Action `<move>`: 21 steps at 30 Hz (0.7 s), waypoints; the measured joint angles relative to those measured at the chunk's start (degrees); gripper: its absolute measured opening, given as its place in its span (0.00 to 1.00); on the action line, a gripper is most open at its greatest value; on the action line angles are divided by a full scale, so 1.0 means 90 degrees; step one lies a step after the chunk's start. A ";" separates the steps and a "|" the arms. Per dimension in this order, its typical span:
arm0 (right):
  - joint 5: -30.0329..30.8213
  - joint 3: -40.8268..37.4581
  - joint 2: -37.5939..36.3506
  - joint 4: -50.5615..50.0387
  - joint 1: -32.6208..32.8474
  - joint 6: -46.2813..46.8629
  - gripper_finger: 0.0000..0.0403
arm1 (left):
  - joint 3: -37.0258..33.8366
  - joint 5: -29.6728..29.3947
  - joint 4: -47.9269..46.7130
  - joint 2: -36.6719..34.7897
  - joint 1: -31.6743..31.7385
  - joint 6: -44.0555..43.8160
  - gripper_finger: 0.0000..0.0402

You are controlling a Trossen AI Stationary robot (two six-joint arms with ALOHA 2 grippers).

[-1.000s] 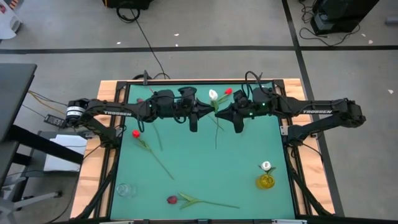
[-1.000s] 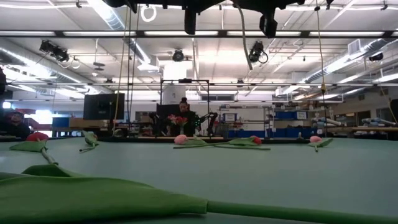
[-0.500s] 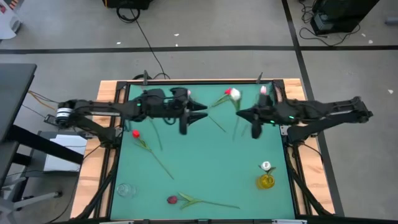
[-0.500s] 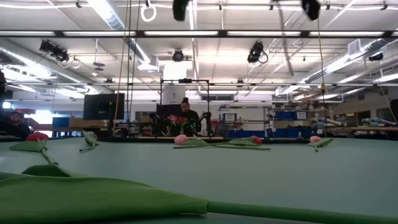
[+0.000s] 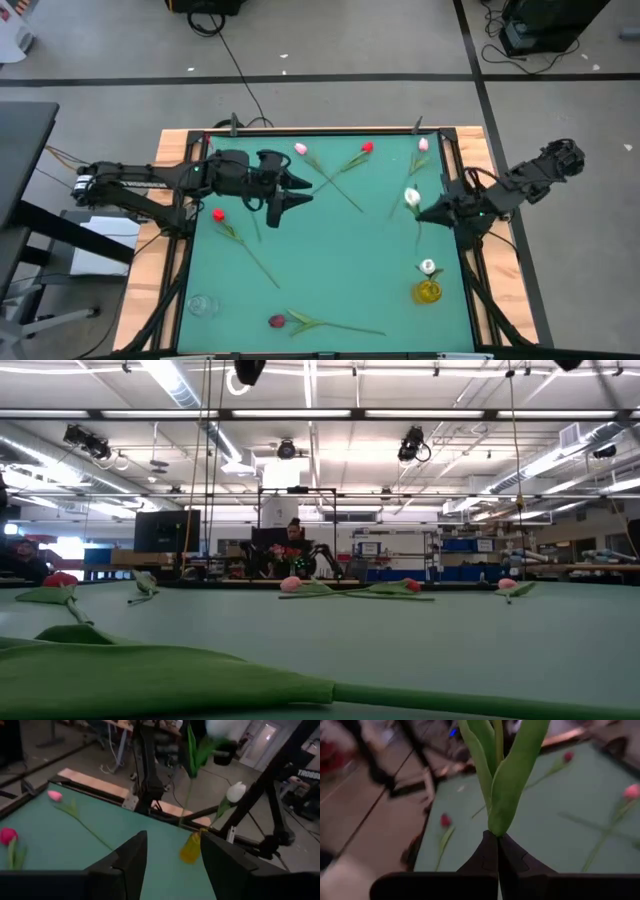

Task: Sort flowers into vase by color
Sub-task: Put the white tulip into the yellow flower vase

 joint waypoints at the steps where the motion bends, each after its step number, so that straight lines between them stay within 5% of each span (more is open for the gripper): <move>1: -0.0141 0.0000 -0.0049 -0.0164 0.0116 0.0152 0.00 | 0.0000 -0.0143 0.0037 0.0022 -0.0058 -0.0011 0.47; 7: -0.0662 0.0000 -0.0291 -0.0696 0.0842 0.0672 0.00 | 0.0002 -0.0876 0.0061 0.0074 -0.0253 -0.0031 0.47; 14: -0.0723 0.0000 -0.0710 -0.0658 0.1659 0.0541 0.00 | 0.0000 -0.0947 0.0194 0.0288 -0.0274 0.0015 0.47; 21: -0.0425 -0.0353 -0.0983 0.0606 0.2418 -0.0237 0.00 | 0.0000 -0.1032 0.0323 0.0617 -0.0277 -0.0076 0.47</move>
